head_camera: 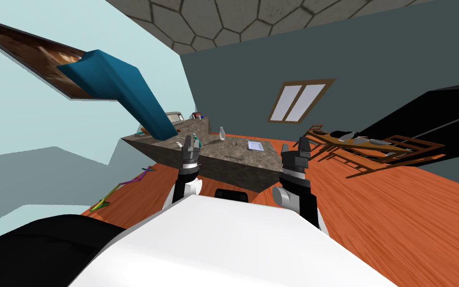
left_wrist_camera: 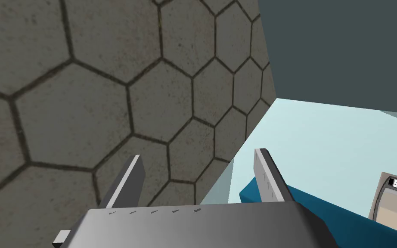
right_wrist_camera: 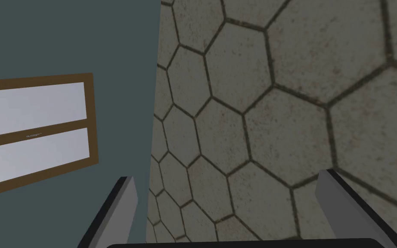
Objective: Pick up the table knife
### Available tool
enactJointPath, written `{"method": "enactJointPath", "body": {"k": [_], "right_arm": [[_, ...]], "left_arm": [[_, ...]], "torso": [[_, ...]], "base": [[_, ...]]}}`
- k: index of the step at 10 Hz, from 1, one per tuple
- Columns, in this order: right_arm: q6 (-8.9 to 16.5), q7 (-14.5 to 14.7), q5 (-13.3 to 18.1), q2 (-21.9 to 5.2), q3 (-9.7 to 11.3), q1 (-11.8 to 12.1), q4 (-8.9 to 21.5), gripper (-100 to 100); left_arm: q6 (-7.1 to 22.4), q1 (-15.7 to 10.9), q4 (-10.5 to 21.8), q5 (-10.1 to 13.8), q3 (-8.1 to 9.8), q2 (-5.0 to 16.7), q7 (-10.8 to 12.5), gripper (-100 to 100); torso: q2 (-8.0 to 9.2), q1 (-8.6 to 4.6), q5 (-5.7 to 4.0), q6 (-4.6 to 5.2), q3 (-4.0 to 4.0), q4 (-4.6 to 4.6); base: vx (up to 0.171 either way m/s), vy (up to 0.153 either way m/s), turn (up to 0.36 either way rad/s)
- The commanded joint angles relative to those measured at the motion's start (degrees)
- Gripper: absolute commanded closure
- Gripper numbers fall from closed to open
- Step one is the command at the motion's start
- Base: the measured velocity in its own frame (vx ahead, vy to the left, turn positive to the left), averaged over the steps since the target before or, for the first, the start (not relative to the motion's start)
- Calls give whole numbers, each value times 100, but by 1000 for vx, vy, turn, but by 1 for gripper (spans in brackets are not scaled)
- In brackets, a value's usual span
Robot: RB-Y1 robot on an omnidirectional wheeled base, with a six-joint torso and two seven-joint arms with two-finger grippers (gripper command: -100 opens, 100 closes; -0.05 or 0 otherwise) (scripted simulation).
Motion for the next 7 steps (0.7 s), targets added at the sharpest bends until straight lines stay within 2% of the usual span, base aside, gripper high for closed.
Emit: {"method": "enactJointPath", "body": {"k": [1,4,5,7], "right_arm": [[0,0,0,0,0,0,0,0],[0,0,0,0,0,0,0,0],[0,0,0,0,0,0,0,0],[0,0,0,0,0,0,0,0]], "left_arm": [[112,-58,9,-9,41,188,-3,-100],[545,-287,57,-47,202,590,-18,-100],[567,-287,57,-47,202,590,-18,-100],[935,-523,118,-91,365,807,-34,-100]], "torso": [[0,0,0,0,0,0],[3,3,1,0,2,1],[4,3,1,0,2,1],[3,1,0,0,2,1]], "base": [[0,0,0],[-12,2,-9],[-11,1,-3],[-13,-3,-13]]}}
